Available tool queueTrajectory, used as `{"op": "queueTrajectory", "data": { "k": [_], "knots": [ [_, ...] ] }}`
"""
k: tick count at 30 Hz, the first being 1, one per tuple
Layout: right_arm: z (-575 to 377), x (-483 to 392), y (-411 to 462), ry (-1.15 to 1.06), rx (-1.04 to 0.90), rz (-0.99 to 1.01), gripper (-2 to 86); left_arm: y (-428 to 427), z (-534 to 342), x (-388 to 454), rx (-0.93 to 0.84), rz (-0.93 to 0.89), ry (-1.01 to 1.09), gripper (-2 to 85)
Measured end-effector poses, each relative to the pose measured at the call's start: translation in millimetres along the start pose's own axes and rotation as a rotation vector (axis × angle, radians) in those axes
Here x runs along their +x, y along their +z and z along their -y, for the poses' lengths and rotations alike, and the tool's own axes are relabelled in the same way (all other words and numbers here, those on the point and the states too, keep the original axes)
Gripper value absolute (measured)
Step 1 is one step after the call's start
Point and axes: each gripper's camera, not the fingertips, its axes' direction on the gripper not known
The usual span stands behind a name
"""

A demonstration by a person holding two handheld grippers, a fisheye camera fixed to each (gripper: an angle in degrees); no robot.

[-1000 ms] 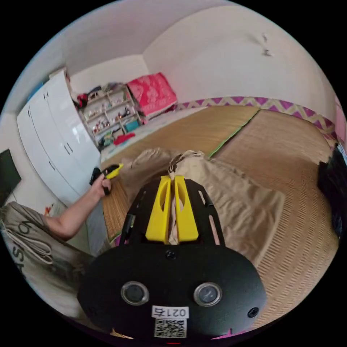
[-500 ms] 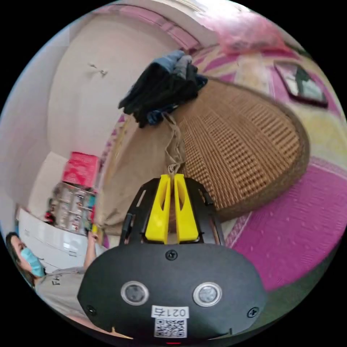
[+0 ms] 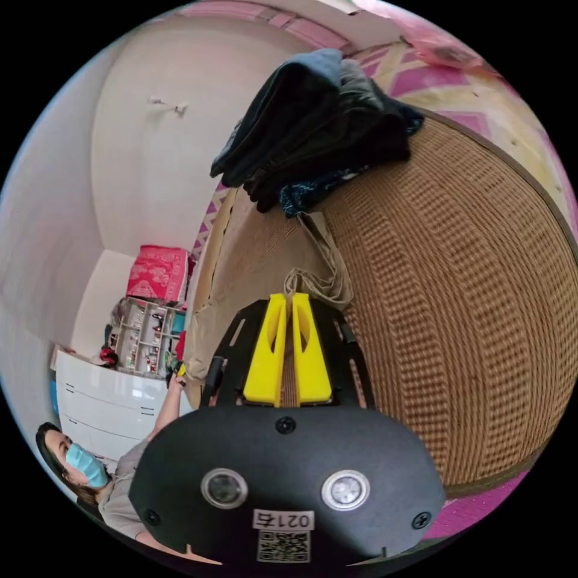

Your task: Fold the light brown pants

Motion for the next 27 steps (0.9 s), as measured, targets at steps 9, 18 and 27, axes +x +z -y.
{"op": "queueTrajectory", "data": {
  "k": [9,18,27],
  "knots": [
    [14,-95,57,-0.135,-0.137,-0.06,8.5,-24,34,-34,0.174,-0.269,0.018,6.6],
    [4,-278,139,-0.966,-0.287,-0.418,10.2,44,15,219,-0.007,-0.061,0.852,6.3],
    [53,-376,166,-1.064,-0.102,-0.781,5.4,217,-13,429,-0.208,0.144,1.262,7.0]
  ]
}}
